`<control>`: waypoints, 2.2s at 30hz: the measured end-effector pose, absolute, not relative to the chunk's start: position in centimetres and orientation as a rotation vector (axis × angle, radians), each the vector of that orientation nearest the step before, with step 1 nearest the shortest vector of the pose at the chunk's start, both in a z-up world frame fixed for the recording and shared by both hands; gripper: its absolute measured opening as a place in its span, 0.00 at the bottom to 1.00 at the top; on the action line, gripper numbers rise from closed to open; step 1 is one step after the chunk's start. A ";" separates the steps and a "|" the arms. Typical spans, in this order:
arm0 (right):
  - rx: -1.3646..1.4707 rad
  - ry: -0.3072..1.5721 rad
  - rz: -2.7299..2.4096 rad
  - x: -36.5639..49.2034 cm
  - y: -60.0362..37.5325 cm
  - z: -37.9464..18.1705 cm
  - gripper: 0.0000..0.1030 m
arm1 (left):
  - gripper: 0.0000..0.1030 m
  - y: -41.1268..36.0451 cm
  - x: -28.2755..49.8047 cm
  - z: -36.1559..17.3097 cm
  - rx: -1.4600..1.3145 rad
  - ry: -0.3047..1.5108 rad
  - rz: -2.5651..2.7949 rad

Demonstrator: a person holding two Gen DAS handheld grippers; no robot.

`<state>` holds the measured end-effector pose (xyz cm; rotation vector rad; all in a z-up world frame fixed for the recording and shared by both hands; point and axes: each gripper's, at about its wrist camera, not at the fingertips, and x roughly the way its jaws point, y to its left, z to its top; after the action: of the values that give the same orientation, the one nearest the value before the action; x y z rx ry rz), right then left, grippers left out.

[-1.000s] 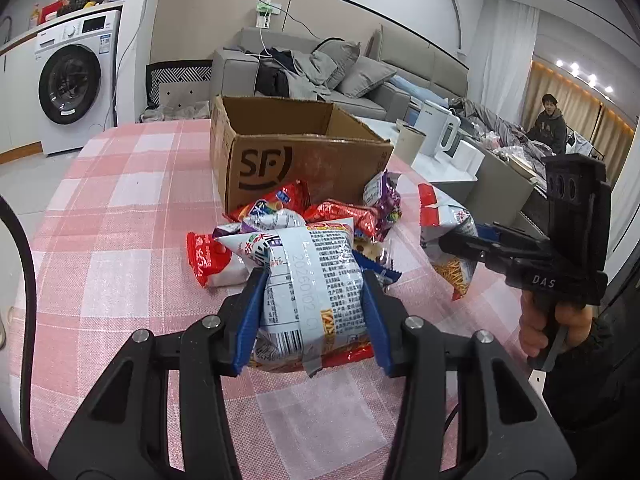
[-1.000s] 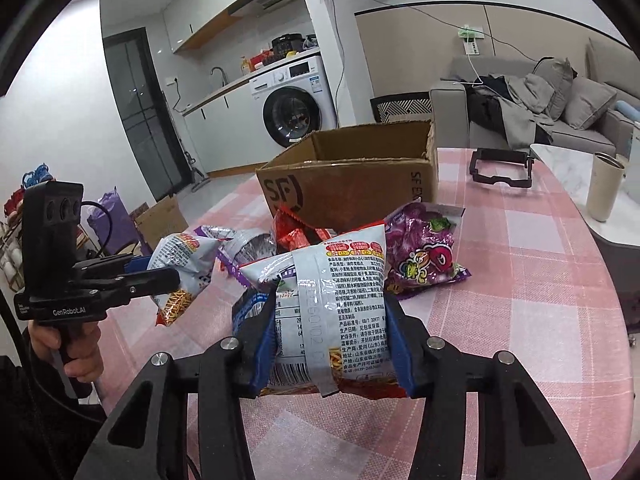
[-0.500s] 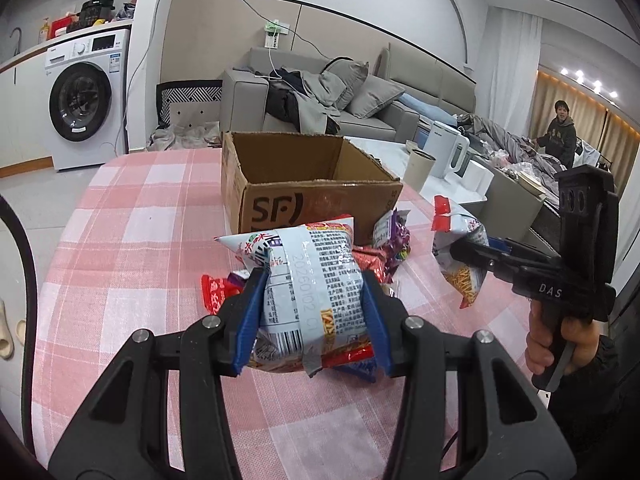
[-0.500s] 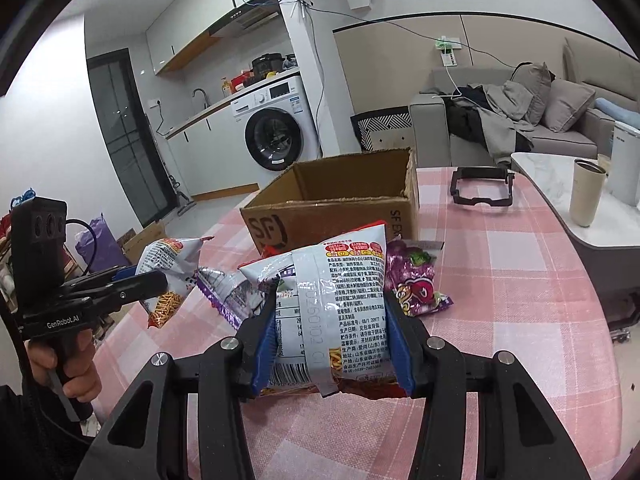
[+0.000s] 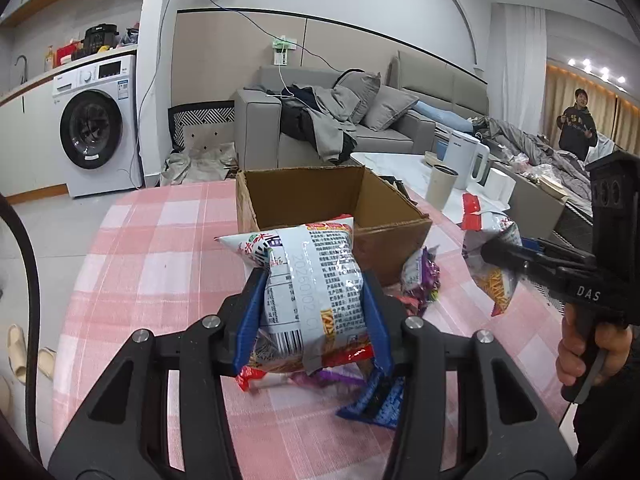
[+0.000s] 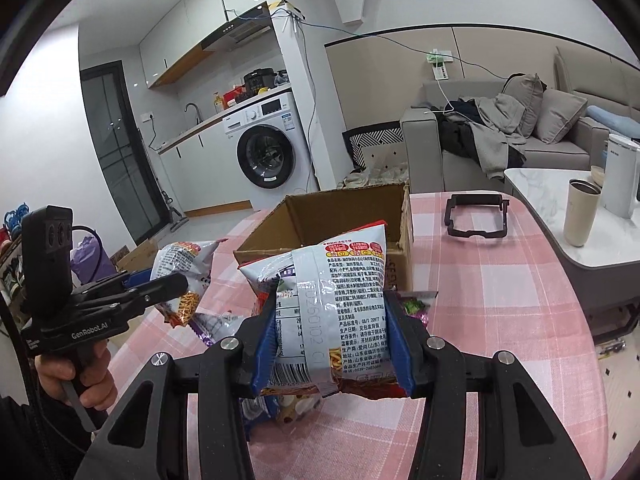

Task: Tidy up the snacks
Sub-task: 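Lift the white snack bag with the left gripper and carry it into the box, then open the left gripper to drop the white bag in the box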

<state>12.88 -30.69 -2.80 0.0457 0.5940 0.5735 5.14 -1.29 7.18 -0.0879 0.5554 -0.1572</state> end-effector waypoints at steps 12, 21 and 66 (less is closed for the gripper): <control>0.047 0.595 0.574 16.6 -29.5 -1.6 0.48 | 0.43 -2.0 9.9 8.2 -0.050 0.537 -0.152; 0.075 0.601 0.562 20.2 -27.8 -1.3 0.48 | 0.43 -1.4 14.2 8.4 -0.062 0.543 -0.151; 0.072 0.567 0.560 21.8 -28.1 -0.1 1.00 | 0.99 -1.5 16.8 8.1 -0.049 0.526 -0.113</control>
<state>21.85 -28.09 -0.08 0.0725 0.5670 0.5600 16.83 -1.49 8.12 -0.0485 0.5259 -0.1125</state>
